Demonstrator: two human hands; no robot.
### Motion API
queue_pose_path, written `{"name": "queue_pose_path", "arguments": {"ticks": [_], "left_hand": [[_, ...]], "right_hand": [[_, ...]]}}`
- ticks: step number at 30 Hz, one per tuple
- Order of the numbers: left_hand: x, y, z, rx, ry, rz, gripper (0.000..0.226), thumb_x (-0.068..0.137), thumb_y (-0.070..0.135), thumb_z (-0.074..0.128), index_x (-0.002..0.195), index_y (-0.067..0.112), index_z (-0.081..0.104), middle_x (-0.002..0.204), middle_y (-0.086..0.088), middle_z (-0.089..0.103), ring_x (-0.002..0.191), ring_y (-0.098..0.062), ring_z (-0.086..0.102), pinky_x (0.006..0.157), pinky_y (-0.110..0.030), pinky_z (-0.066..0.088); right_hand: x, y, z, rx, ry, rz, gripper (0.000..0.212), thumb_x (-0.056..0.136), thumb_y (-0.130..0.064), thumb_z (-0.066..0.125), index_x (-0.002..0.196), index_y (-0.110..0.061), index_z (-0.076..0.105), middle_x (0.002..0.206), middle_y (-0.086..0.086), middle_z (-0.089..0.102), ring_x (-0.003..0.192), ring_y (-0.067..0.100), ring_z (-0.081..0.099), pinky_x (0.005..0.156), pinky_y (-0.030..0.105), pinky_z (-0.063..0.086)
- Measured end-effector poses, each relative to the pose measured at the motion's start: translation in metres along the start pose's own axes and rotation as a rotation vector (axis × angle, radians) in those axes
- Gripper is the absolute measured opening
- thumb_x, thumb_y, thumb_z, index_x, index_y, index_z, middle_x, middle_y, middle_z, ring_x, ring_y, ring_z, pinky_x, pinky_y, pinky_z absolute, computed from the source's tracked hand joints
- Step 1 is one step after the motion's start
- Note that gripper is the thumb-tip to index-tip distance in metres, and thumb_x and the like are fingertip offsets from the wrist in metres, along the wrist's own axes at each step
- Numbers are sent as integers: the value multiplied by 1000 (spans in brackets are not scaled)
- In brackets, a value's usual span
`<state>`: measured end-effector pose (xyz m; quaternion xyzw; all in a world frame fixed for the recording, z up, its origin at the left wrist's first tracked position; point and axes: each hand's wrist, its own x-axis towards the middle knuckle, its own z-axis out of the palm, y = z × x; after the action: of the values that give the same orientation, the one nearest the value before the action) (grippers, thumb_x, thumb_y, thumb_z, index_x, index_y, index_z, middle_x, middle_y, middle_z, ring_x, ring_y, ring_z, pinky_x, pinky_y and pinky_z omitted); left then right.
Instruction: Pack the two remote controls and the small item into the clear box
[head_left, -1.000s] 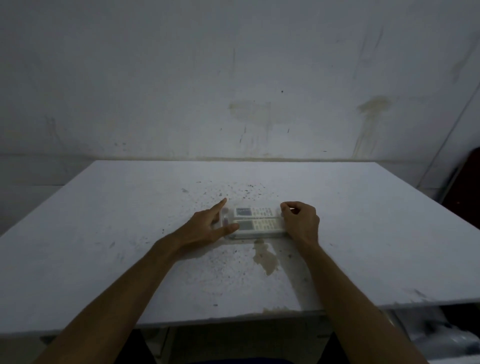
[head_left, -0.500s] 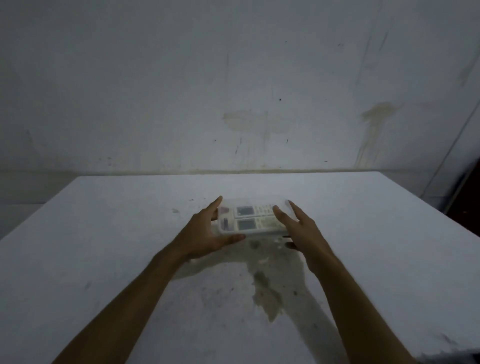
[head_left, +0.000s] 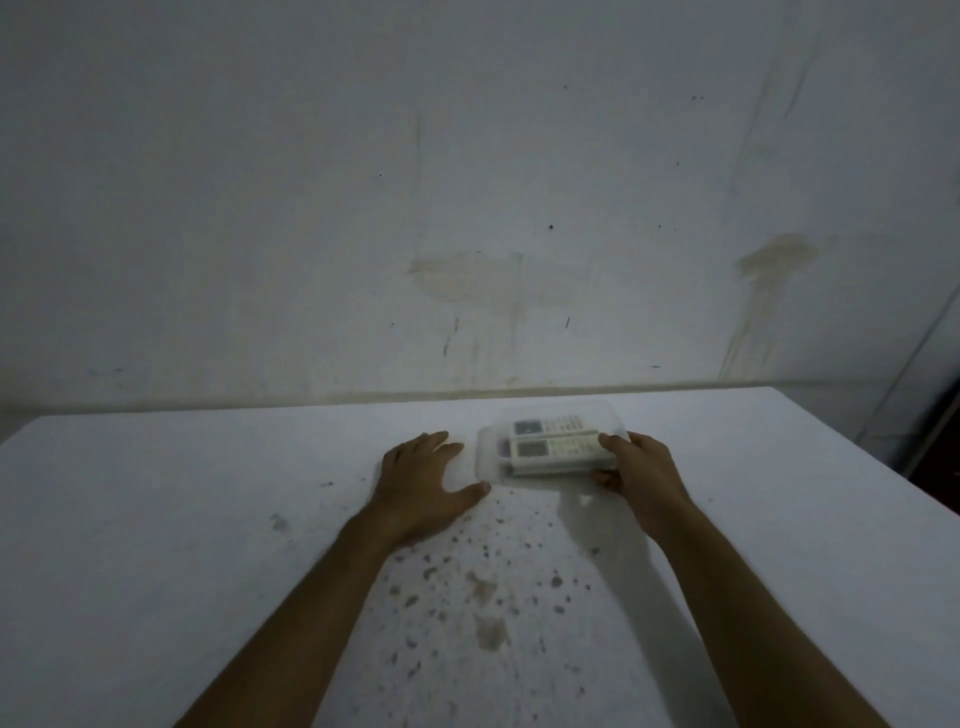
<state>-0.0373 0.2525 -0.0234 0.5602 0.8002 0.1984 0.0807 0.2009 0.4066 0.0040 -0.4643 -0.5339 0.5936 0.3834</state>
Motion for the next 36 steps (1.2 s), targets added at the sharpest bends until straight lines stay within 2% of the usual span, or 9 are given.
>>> {"name": "queue_pose_path", "arguments": {"ticks": [4,7,12,15,18,21,25,29,36], "left_hand": [[20,11,19,120,61,-17,81,92,77,25,159,32,24,170,4,13,156,-20,8,125,-48,4],[22,8,24,143,56,-27,80,93,76,23,160,32,21,171,5,10,157,-20,6,126,-48,2],[20,14,25,146,61,-42,79,95,74,24,160,30,24,171,2,11,157,-21,6,126,-47,2],[15,20,28,114,110,6,79,95,72,29,156,23,35,168,-2,23,155,-22,17,126,-43,9],[13,30,34,119,83,38,74,98,66,27,158,21,32,169,-4,20,156,-22,14,126,-43,8],[11,32,35,108,74,40,72,99,65,28,159,24,28,170,-2,16,157,-20,11,126,-42,6],[12,19,25,111,40,40,81,89,82,29,157,39,29,169,11,16,156,-14,11,126,-42,7],[13,12,21,137,45,57,83,84,88,25,155,45,29,169,13,14,156,-16,9,125,-46,5],[6,16,17,42,68,44,77,88,81,36,151,38,42,165,11,28,153,-15,20,125,-43,10]], "right_hand": [[27,4,-14,-225,107,-104,33,97,-27,61,116,-2,68,107,15,73,89,28,71,82,42,61],[37,7,-17,-563,231,-192,48,97,-39,59,126,-1,66,119,18,71,105,35,68,95,43,55],[10,18,-2,-778,465,-426,59,91,-42,66,141,-14,51,140,16,54,130,37,46,106,52,37],[-21,26,17,-942,321,-675,58,89,-55,58,141,-29,51,146,7,50,136,29,41,111,50,33],[-37,34,39,-1134,137,-651,63,89,-73,41,145,-44,44,158,5,41,146,29,33,118,53,25],[-27,42,42,-1183,94,-607,59,95,-68,36,150,-45,38,163,8,33,152,34,24,122,56,17],[8,29,32,-1146,90,-519,57,98,-60,31,151,-41,40,165,10,29,154,37,17,123,60,11],[27,31,30,-1116,106,-499,50,101,-53,33,150,-43,40,166,7,27,155,33,14,119,66,17],[28,37,32,-1211,33,-483,62,104,-53,26,161,-40,6,170,12,-9,156,36,-11,120,65,1]]}}
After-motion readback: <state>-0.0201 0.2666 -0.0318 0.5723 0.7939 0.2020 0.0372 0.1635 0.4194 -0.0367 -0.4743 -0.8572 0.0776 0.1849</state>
